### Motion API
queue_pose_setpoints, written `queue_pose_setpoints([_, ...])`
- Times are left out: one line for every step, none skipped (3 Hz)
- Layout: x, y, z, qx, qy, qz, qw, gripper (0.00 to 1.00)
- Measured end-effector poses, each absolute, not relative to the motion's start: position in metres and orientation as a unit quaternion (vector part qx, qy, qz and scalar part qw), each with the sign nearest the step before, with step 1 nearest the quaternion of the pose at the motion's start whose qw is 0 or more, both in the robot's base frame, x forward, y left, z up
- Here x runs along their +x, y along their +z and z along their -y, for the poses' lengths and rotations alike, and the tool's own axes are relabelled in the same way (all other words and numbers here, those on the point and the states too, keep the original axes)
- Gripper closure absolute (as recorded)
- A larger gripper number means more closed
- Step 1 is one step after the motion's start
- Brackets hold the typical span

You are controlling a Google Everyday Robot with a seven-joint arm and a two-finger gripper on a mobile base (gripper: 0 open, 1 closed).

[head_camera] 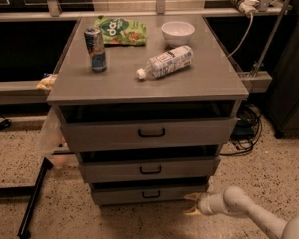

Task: Open bottom drawer

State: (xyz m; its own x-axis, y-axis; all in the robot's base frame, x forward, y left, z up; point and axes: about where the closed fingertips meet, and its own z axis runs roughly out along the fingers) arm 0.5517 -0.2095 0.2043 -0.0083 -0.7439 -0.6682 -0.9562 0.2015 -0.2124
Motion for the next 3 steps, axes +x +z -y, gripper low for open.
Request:
queue_pose_setpoints([0.558, 0.201, 0.204, -0.615, 0.154, -0.687, 0.355, 0.12])
queue_pose_setpoints([0.566, 0.199, 0.198, -0.617, 0.157, -0.68, 0.365, 0.12])
queue_pose_setpoints([0.574, 0.196, 0.19, -0.62, 0.163, -0.672, 0.371, 0.11])
